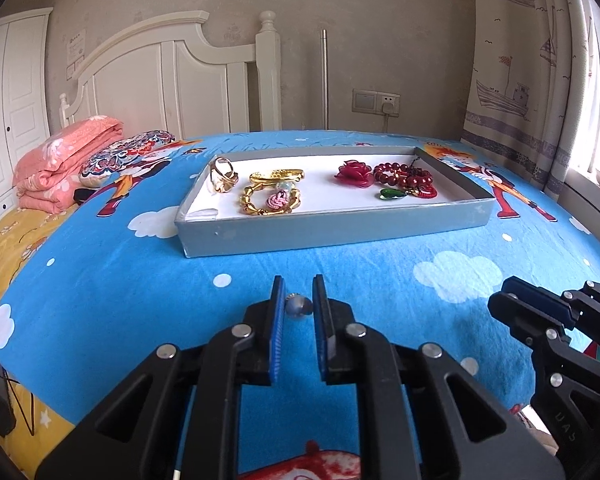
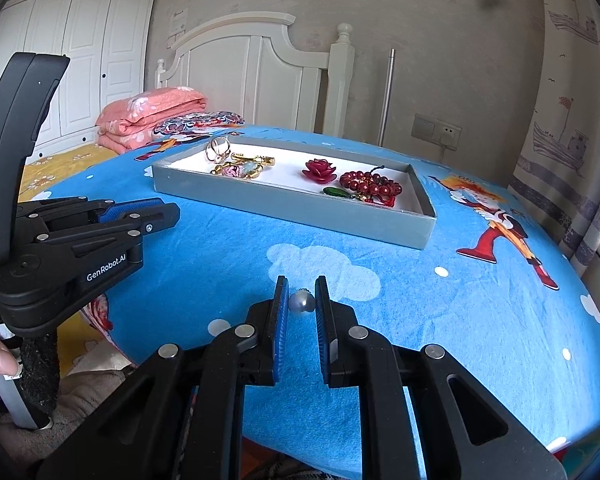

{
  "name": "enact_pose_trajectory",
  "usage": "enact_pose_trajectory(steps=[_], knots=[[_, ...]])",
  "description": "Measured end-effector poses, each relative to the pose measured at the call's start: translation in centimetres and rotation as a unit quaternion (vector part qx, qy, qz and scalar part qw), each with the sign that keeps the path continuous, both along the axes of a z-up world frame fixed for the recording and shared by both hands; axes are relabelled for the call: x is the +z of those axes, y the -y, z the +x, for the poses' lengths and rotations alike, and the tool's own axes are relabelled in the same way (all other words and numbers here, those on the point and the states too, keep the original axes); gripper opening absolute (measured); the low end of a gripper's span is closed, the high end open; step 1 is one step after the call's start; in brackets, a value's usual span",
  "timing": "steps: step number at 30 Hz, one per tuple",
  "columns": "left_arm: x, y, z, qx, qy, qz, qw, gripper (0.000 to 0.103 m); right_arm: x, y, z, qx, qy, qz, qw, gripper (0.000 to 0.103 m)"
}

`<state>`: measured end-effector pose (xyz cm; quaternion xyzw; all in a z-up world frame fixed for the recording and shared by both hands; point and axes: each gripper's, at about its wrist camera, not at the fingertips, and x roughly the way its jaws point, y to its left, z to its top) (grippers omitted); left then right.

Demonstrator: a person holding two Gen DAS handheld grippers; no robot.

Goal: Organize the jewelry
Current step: 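Grasp the pearl earring with the right tool and lift it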

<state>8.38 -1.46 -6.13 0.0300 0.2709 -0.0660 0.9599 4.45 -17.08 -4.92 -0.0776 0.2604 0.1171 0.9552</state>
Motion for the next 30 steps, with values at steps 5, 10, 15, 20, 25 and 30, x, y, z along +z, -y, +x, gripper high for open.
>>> enact_pose_trajectory(steps=[5, 10, 15, 20, 25, 30], knots=[[0.1, -0.8, -0.4, 0.009, 0.009, 0.0, 0.9999, 0.013, -0.1, -1.0, 0.1, 0.009, -0.003, -0.014, 1.0, 0.013], [-0.1, -1.3, -0.6, 0.012, 0.008, -0.002, 0.9999, 0.013, -0.1, -2.1, 0.1, 0.02, -0.002, -0.028, 0.999, 0.013], [-0.2, -2.2, -0.5, 0.023, 0.005, -0.009, 0.9997, 0.013, 0.0, -3.0, 0.1, 0.027, 0.0, -0.042, 0.999, 0.013], [-0.5, -2.9, -0.5, 0.03, 0.001, -0.01, 0.9995, 0.013, 0.1, -3.4, 0.3, 0.026, 0.001, -0.047, 0.999, 0.013], [-0.4, -2.9, -0.7, 0.031, 0.003, -0.01, 0.9995, 0.014, 0.1, -3.4, 0.3, 0.023, 0.002, -0.046, 0.999, 0.013], [0.0, -2.4, -0.9, 0.032, 0.013, -0.004, 0.9994, 0.013, 0.8, -2.9, 0.7, 0.015, 0.006, -0.035, 0.999, 0.013]])
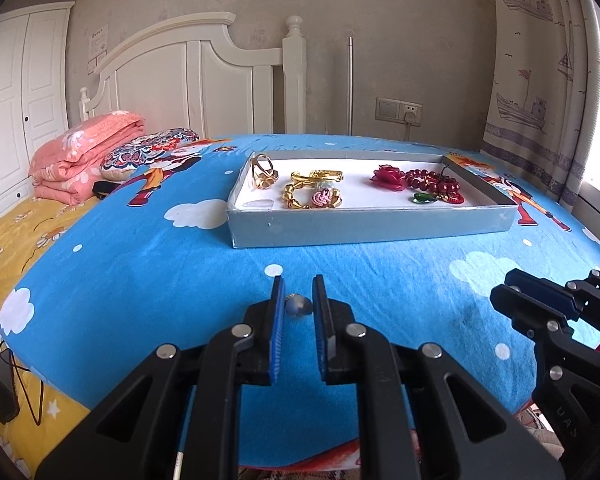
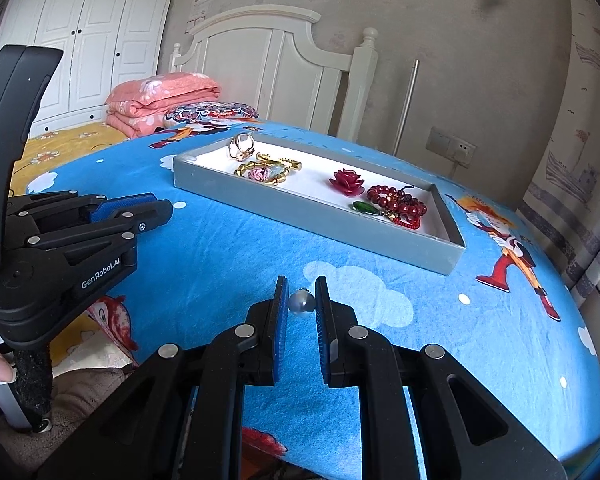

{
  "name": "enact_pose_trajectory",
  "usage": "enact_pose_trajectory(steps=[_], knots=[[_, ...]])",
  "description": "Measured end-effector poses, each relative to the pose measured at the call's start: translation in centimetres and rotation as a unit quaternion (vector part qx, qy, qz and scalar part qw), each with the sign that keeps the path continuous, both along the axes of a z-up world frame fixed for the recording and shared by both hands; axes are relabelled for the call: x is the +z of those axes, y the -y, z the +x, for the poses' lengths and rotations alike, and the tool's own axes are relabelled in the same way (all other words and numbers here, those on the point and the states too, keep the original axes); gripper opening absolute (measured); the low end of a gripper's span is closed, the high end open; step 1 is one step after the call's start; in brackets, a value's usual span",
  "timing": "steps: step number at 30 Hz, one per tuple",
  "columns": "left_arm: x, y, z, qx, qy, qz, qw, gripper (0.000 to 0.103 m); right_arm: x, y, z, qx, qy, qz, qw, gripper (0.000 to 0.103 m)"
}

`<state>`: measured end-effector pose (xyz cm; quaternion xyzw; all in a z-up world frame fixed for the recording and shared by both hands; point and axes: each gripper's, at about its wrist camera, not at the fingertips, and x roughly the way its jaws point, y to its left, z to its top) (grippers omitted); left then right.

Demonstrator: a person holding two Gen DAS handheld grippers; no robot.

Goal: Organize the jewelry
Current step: 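Grasp the pearl earring with the right tool and lift it, then carry the pearl earring into the tray and open the right tool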

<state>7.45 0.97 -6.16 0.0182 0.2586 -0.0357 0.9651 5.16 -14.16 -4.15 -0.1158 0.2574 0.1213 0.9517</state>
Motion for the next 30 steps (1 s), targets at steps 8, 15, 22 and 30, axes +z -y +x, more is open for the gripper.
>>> enact_pose_trajectory(steps=[8, 15, 22, 30], knots=[[1.5, 0.5, -0.3, 0.005, 0.022, 0.006, 0.9997, 0.014, 1.5, 0.1, 1.2, -0.015, 0.007, 0.015, 1.0, 0.013], [2.6, 1.4, 0.8, 0.001, 0.024, 0.013, 0.9996, 0.014, 2.4, 0.5, 3.0, -0.033, 0.007, 0.024, 0.999, 0.013], [3.8, 2.0, 2.6, -0.002, 0.017, 0.01, 0.9998, 0.014, 3.8, 0.6, 4.9, -0.035, 0.008, 0.031, 0.999, 0.013], [5.3, 2.8, 7.0, 0.005, -0.001, 0.014, 0.9999, 0.014, 5.2, 1.0, 8.7, -0.044, -0.006, 0.045, 0.998, 0.013]])
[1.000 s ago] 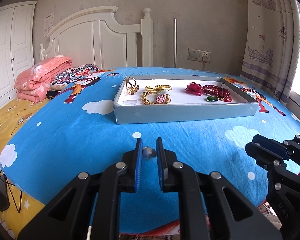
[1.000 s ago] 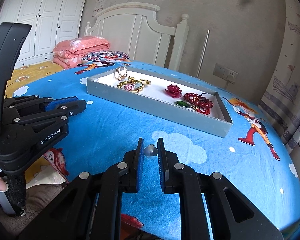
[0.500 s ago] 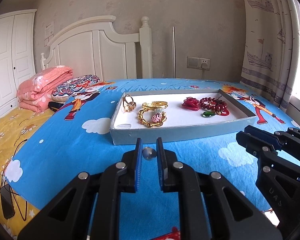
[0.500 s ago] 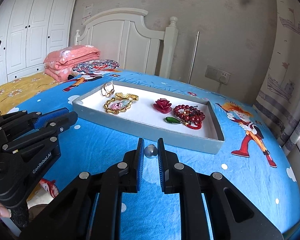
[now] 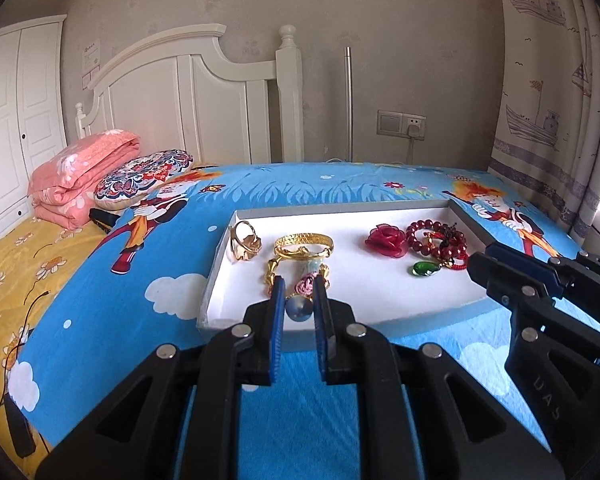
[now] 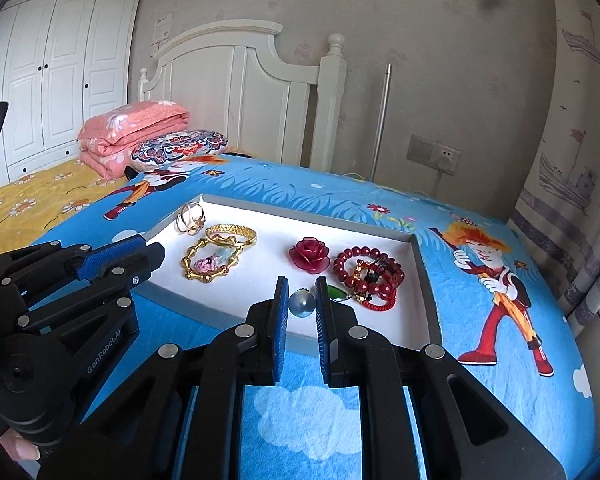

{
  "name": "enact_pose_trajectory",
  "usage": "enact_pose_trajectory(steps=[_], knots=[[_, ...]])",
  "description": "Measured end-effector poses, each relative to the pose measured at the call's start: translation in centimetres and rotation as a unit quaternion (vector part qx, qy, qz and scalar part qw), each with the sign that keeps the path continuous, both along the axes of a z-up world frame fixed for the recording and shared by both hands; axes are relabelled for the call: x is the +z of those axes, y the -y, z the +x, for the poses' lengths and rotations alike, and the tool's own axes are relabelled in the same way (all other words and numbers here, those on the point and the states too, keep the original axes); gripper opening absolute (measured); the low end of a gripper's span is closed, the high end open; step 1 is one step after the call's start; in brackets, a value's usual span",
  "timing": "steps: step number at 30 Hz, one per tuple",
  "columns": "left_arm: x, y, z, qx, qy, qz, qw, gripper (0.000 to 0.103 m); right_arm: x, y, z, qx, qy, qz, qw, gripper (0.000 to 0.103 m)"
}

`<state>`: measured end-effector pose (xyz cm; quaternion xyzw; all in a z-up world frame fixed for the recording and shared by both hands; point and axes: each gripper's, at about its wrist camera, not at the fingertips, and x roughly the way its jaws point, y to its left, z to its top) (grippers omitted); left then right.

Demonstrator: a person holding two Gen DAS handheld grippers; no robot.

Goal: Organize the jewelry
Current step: 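Carry the pearl earring into the tray and open the right tool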

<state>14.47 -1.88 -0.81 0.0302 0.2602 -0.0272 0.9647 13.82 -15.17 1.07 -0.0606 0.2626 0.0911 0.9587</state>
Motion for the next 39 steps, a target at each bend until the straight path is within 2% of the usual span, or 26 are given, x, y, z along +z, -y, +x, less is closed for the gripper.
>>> enact_pose_trajectory(steps=[6, 13, 19, 30, 31, 33, 34, 35, 39], knots=[[0.2, -0.2, 4.0, 0.013, -0.029, -0.014, 0.9994, 0.014, -0.1, 0.5, 3.1, -0.005, -0.024, 0.009, 1.0, 0.013], [0.4, 0.4, 7.5, 0.027, -0.032, -0.001, 0.9991, 0.014, -0.1, 0.2, 6.0, -0.015, -0.036, 0.006, 0.999, 0.013], [0.5, 0.0, 10.7, 0.043, -0.054, -0.014, 0.9975, 0.014, -0.4, 0.2, 8.6, -0.03, -0.052, 0.004, 0.998, 0.013], [0.2, 0.4, 11.9, 0.04, -0.06, -0.006, 0.9973, 0.014, -0.9, 0.0, 10.0, -0.031, -0.071, 0.005, 0.997, 0.013], [0.2, 0.5, 12.0, 0.04, -0.061, -0.005, 0.9973, 0.017, -0.9, 0.0, 10.1, -0.032, -0.073, 0.006, 0.997, 0.014], [0.3, 0.6, 11.8, 0.039, -0.059, -0.004, 0.9974, 0.03, -0.9, -0.1, 10.2, -0.032, -0.076, 0.005, 0.997, 0.018], [0.3, 0.6, 11.7, 0.04, -0.057, -0.004, 0.9976, 0.042, -0.9, -0.1, 10.2, -0.031, -0.077, 0.004, 0.997, 0.025], [0.5, 0.5, 11.6, 0.042, -0.052, -0.003, 0.9977, 0.051, -0.9, -0.1, 10.2, -0.03, -0.077, 0.004, 0.997, 0.028], [0.9, 0.1, 11.3, 0.049, -0.043, -0.002, 0.9979, 0.059, -0.6, 0.2, 10.0, -0.031, -0.074, 0.006, 0.997, 0.031]])
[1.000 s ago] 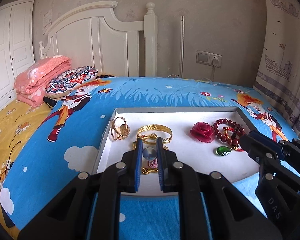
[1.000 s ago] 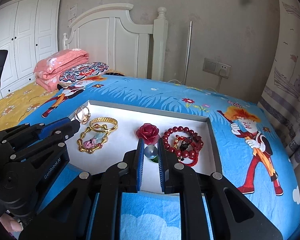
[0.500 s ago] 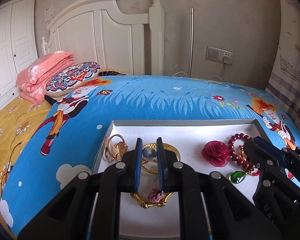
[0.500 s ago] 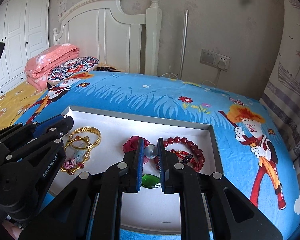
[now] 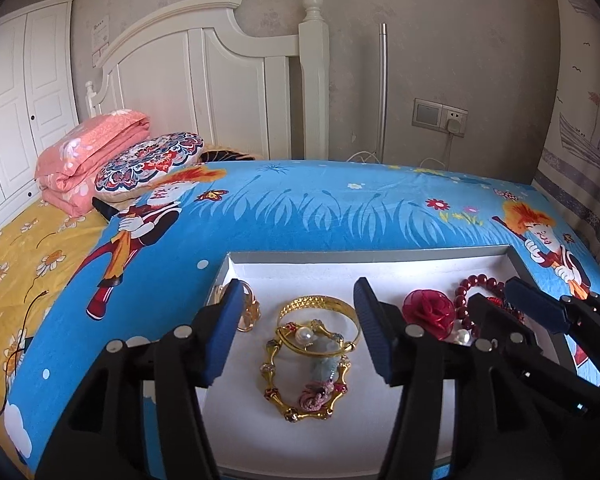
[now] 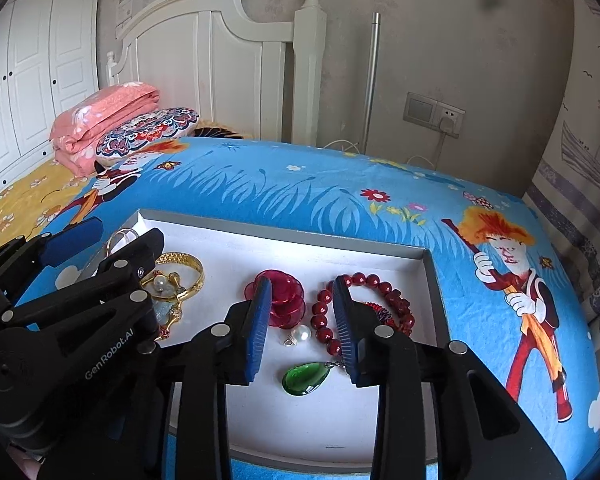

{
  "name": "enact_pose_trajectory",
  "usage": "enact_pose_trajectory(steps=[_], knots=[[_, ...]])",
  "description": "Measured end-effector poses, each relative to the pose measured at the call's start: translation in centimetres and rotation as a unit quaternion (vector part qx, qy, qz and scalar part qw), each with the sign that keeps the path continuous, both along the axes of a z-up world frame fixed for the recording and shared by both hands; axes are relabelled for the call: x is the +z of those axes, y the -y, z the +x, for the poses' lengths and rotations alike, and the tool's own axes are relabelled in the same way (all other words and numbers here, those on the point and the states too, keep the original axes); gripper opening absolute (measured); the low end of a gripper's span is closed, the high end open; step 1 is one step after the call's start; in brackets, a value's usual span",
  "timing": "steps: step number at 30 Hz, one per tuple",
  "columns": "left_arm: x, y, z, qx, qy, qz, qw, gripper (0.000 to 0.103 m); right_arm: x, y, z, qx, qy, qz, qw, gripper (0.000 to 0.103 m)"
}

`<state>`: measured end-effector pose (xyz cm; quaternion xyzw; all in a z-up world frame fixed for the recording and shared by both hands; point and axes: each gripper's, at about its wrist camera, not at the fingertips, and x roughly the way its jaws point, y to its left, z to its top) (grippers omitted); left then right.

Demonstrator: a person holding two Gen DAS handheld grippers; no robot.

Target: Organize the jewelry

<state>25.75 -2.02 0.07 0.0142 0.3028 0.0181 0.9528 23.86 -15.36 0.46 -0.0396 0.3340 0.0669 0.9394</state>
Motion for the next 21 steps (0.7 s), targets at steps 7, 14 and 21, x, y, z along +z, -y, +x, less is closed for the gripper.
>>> enact_pose_trajectory(steps=[7, 14, 21], knots=[[0.8, -0.4, -0.7, 0.011, 0.018, 0.01, 0.9997, 0.078, 0.4, 0.9, 0.0, -0.013, -0.001, 0.008, 1.0, 0.046], [3.2, -1.1, -1.5, -0.001, 0.034, 0.026, 0.9991, 0.096, 2.9, 2.5, -0.5, -0.032, -0.009, 0.023, 0.999, 0.075], [5.4, -2.6, -3.5, 0.008, 0.049, 0.021, 0.9986, 0.098, 5.0, 3.3, -2.6, -0.033, -0.006, 0.013, 0.999, 0.084]])
